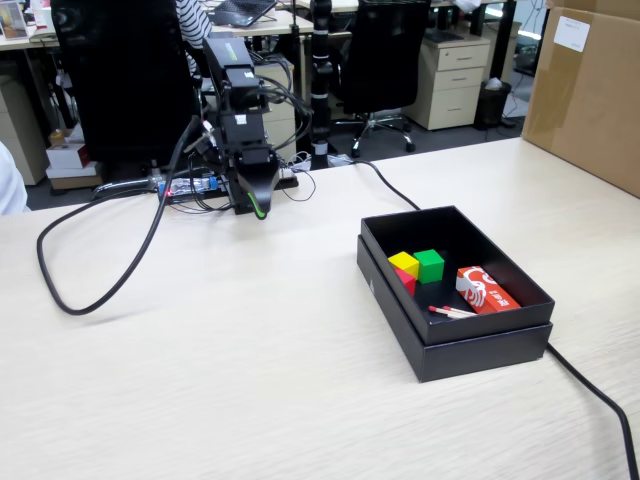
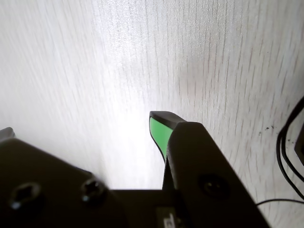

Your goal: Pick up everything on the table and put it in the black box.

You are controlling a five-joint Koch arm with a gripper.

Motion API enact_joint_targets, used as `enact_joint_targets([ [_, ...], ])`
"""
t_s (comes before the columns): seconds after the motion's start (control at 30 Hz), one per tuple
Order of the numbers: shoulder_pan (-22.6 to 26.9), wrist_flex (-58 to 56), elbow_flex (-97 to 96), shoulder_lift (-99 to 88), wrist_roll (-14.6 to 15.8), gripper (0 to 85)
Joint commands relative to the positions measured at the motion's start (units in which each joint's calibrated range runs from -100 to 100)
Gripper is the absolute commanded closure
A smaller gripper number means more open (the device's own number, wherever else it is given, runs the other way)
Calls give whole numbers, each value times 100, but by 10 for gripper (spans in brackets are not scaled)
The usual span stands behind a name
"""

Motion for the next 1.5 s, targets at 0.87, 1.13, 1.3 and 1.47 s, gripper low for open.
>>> enact_joint_targets([
  [0.87,-59,4023,-3253,-129,-503,359],
  [1.13,-59,4023,-3253,-129,-503,359],
  [1.3,-59,4023,-3253,-129,-503,359],
  [1.47,-59,4023,-3253,-129,-503,359],
])
